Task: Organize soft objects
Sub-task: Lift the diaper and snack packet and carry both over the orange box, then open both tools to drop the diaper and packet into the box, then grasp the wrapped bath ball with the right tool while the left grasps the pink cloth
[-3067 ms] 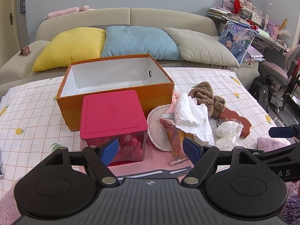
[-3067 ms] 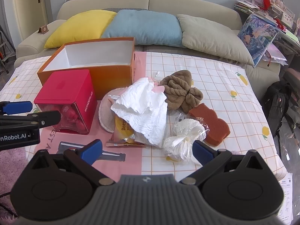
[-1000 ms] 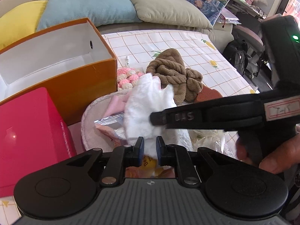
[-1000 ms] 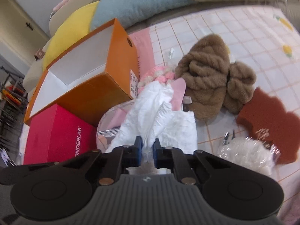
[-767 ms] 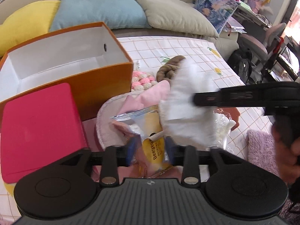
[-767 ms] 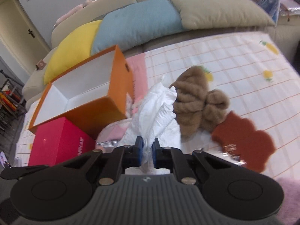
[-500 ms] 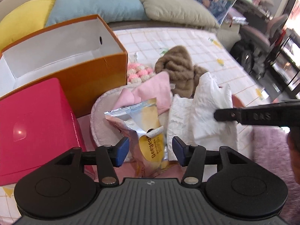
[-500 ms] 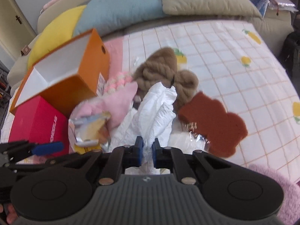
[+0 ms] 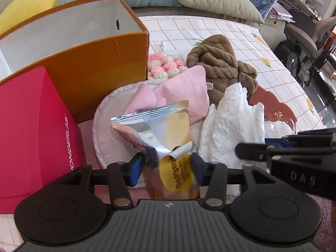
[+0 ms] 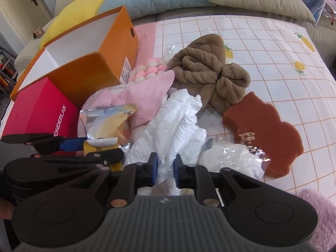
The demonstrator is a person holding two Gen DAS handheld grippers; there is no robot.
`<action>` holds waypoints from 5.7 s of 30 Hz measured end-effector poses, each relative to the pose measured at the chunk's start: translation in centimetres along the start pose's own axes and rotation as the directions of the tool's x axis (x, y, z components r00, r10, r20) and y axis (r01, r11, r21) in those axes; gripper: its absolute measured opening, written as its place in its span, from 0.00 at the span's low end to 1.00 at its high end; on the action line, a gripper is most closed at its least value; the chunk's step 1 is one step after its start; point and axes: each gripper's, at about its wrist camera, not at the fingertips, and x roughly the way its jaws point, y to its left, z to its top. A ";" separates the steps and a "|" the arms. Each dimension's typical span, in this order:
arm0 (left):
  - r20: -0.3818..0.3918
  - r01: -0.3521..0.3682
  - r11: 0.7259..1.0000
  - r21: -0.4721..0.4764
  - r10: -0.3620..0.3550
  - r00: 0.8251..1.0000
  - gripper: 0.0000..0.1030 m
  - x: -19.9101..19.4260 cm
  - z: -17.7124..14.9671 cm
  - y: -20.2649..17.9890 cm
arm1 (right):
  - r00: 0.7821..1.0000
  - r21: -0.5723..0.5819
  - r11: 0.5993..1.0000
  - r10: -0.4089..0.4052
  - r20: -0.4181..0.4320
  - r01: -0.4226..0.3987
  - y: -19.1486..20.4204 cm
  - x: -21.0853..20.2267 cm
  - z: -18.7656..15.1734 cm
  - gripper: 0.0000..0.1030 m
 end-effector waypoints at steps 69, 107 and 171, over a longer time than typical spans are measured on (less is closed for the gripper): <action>0.244 -0.159 0.967 -0.200 0.207 0.948 0.25 -14.0 8.0 17.7 | 0.929 -0.536 0.829 0.309 0.204 -0.159 22.8 0.5 15.5 0.16; 0.052 -0.326 0.938 -0.115 0.333 0.941 0.43 -8.1 8.9 19.9 | 0.973 -0.433 0.872 0.198 -0.115 -0.229 23.6 9.2 16.6 0.64; 0.128 0.093 0.993 0.077 -0.103 0.986 0.46 -8.4 -2.8 -0.9 | 0.960 0.020 0.968 -0.252 0.121 0.251 1.1 -6.4 -4.7 0.79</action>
